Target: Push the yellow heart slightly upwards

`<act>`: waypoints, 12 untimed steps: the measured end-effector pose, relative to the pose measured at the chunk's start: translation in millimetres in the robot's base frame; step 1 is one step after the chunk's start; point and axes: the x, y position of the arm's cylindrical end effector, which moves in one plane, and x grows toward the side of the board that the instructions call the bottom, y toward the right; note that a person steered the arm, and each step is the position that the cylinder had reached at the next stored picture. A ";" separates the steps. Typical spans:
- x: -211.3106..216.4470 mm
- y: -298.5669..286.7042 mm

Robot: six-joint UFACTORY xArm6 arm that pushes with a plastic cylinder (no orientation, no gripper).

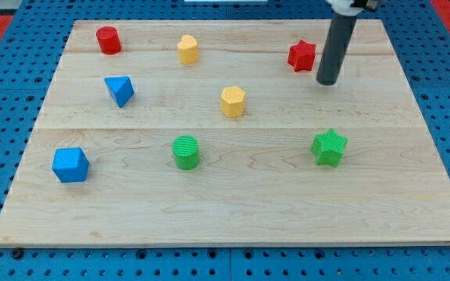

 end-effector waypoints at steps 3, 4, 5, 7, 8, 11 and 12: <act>-12.4 -31.0; -12.2 -76.7; -11.5 -76.8; 8.2 -181.2; -3.3 -185.5; -66.1 -219.6; -40.1 -223.4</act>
